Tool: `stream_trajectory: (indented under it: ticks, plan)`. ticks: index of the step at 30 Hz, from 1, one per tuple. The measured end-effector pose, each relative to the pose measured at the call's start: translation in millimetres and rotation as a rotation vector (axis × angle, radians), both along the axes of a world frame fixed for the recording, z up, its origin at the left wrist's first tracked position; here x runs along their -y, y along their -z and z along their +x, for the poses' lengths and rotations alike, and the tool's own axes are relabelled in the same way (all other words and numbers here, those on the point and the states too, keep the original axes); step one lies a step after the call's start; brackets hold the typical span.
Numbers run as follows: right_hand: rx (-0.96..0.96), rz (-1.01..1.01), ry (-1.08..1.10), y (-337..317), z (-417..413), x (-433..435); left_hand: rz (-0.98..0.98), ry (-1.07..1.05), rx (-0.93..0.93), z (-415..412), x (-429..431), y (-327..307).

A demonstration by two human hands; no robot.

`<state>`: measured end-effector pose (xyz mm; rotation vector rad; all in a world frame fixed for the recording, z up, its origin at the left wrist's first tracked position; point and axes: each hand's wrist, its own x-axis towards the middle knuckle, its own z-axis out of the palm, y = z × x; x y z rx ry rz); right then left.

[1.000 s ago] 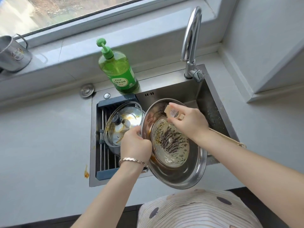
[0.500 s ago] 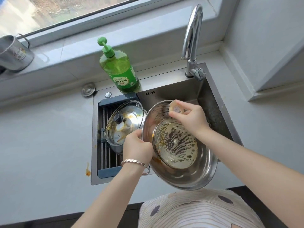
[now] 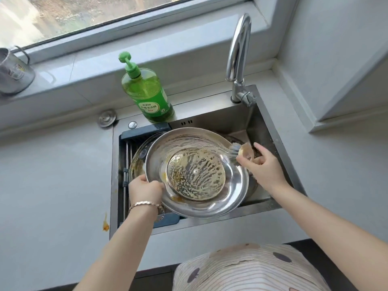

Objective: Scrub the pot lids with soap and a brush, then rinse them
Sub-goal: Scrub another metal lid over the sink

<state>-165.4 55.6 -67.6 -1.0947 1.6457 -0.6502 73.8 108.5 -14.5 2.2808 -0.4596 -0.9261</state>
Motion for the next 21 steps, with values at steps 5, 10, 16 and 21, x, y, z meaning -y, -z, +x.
stream_trajectory:
  ticks: [5,10,16,21]
  plan:
    - [0.154,0.304,0.155,-1,5,3,-0.054,-0.084,-0.092,-13,-2,8]
    - [0.257,0.380,0.282,7,-3,19,-0.032,-0.003,-0.312,-28,-10,2]
    - [0.227,0.234,0.091,-8,-26,45,0.117,0.376,-0.424,10,9,-18]
    - [0.191,0.203,-0.307,-38,-20,68,0.083,0.730,-0.365,22,51,-53]
